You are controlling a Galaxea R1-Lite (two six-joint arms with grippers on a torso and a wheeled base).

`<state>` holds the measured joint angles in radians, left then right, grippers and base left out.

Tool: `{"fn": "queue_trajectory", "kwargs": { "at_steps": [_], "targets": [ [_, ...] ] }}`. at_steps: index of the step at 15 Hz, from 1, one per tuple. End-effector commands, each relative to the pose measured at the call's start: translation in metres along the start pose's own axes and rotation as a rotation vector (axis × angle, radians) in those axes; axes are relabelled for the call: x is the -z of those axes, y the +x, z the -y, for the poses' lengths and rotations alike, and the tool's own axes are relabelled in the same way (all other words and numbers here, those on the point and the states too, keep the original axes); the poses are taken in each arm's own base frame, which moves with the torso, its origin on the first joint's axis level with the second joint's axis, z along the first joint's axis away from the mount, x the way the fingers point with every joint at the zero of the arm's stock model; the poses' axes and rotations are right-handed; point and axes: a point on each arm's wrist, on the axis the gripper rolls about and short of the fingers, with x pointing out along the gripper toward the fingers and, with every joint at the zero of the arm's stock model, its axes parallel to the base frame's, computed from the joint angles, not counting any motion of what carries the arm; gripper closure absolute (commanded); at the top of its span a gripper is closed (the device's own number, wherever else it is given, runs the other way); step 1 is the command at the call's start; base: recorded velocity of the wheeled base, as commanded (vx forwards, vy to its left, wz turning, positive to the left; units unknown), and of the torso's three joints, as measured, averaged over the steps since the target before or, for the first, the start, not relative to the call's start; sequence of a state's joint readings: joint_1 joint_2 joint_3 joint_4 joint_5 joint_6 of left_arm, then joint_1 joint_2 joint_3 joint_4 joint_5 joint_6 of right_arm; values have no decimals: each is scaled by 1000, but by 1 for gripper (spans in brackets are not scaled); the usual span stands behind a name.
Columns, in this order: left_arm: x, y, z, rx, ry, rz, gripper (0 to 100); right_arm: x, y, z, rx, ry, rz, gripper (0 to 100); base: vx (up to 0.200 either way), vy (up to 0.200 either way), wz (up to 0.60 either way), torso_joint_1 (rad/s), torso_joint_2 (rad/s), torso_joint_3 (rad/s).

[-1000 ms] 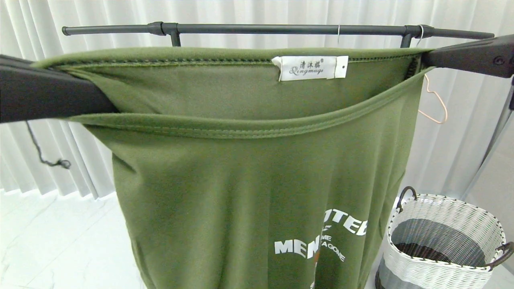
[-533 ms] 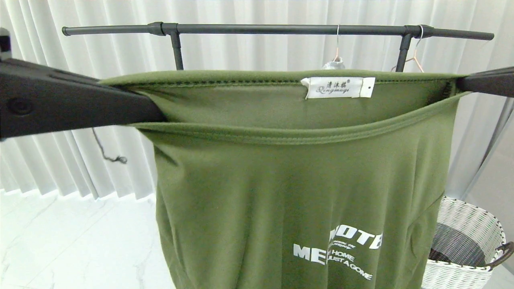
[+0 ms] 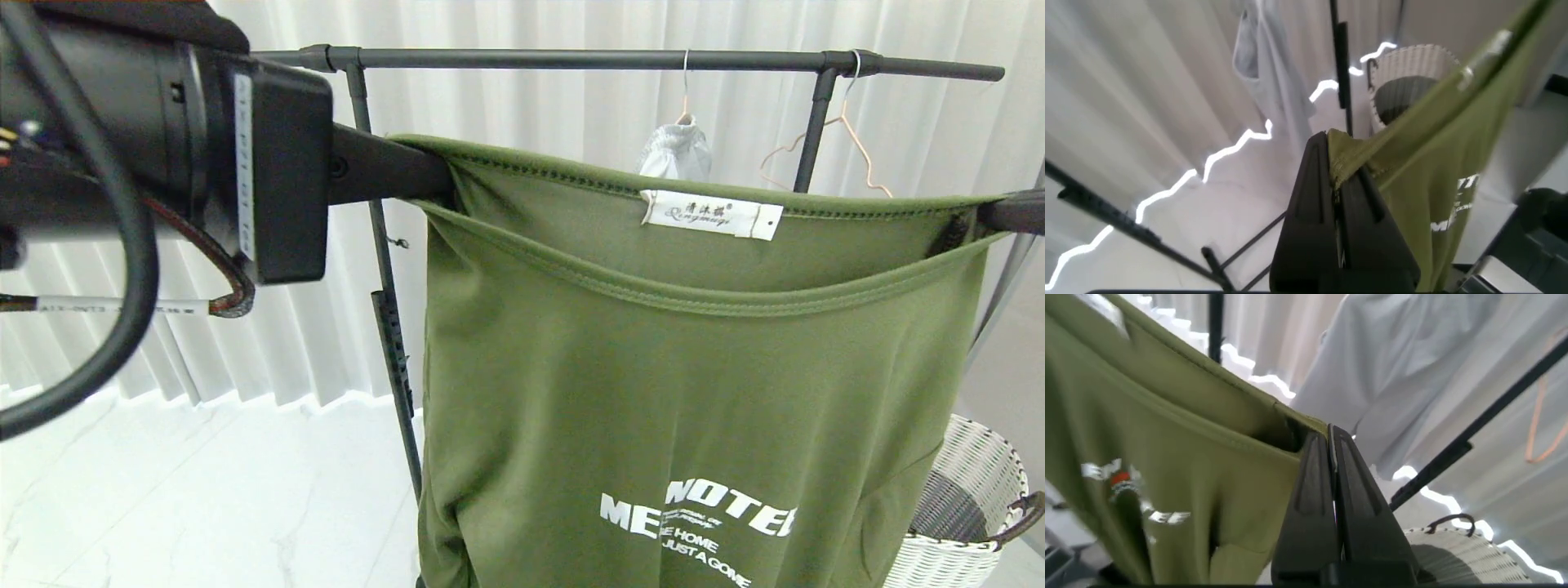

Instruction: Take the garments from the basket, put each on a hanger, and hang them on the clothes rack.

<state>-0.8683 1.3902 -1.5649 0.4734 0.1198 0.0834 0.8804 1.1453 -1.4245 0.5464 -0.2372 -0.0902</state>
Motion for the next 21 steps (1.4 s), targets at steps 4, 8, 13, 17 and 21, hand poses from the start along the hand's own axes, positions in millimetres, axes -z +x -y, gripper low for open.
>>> {"fn": "queue_trajectory", "kwargs": {
  "at_steps": [4,8,13,17,21],
  "targets": [
    [1,6,1,0,1,-14,100,3,-1,-1,-8,-1,-6,100,0,0,0,0,0,0],
    [1,6,1,1,0,-12,100,5,1,-1,-1,-2,-19,0,0,0,0,0,0,0],
    [2,7,1,-20,0,-16,100,30,-13,1,0,-15,-49,0,0,0,0,0,0,0],
    [12,15,-2,-154,6,-72,100,44,-36,5,-3,-6,-19,0,0,0,0,0,0,0],
    [22,7,-6,-210,51,-102,100,76,-30,28,407,0,-256,0,0,0,0,0,0,0]
  ]
}}
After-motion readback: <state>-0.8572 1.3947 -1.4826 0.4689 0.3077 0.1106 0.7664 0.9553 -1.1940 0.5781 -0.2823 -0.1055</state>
